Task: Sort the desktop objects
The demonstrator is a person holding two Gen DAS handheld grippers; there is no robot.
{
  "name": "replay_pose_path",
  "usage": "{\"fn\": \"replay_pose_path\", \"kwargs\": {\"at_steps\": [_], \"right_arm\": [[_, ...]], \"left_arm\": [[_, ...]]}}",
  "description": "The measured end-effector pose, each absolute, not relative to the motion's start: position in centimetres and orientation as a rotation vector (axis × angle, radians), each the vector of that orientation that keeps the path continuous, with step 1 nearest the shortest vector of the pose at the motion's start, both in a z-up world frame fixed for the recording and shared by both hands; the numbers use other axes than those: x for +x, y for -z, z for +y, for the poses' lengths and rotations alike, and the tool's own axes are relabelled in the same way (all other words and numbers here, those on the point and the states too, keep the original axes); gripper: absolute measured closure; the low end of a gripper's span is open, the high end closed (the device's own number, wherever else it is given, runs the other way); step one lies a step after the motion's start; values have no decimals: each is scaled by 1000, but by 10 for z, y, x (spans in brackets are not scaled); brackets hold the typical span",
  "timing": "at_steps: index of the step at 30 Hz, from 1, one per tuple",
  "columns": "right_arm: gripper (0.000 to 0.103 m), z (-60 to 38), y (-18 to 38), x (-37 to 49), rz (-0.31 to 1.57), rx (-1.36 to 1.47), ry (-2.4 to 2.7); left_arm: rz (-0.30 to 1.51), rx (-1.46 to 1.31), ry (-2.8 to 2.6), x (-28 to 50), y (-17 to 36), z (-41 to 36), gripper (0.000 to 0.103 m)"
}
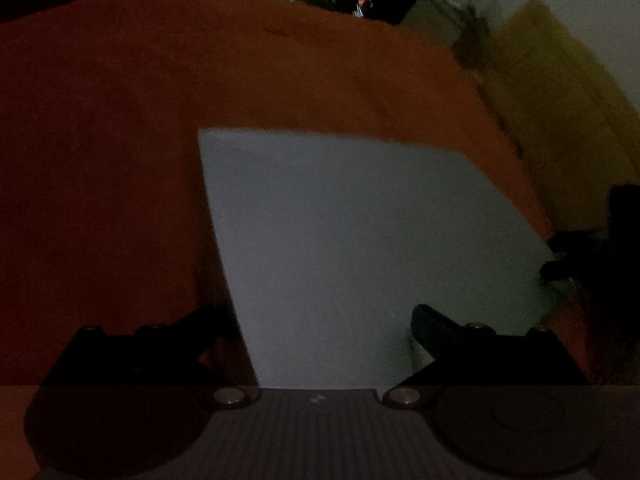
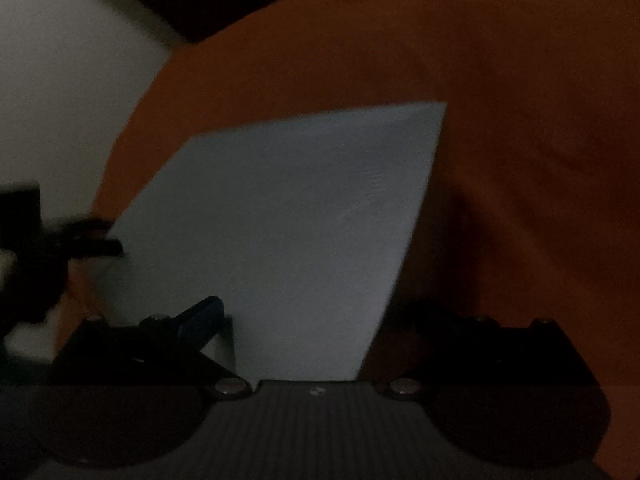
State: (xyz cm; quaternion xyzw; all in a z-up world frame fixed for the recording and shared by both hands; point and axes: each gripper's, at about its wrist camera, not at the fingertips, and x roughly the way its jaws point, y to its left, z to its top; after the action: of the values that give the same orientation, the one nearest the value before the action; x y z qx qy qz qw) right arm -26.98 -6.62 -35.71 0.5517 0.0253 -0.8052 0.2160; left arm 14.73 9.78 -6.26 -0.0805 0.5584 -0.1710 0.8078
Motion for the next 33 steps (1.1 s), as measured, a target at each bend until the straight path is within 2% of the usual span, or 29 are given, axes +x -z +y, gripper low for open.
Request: {"fn": "replay_pose_path", "kwargs": {"at_steps": [4,7,10,16,22,26,27,33], "right_arm": [[0,-80,385,-260,180,1602,2220],[0,-77,400,-269,125,1660,2197],[0,-67,386,-271,83,1674,2191],[0,-66,366,-335,-2,1602,2245],[0,-82,396,-383,1,1546,2260],[0,-87,411,-390,-102,1501,2256],[3,-87,410,-387,-91,1476,2269],[4,-105,375,-342,1,1296,2365]], "left_arm": [[1275,-111,359,127,90,87,0],[1278,-154,359,125,92,94,0],[1279,-184,361,142,89,106,1],[1208,-281,378,198,89,141,1],[1134,-309,389,205,90,137,0],[1084,-327,396,210,91,134,0],[1072,-331,397,211,91,133,1],[997,-357,407,219,92,129,0]]}}
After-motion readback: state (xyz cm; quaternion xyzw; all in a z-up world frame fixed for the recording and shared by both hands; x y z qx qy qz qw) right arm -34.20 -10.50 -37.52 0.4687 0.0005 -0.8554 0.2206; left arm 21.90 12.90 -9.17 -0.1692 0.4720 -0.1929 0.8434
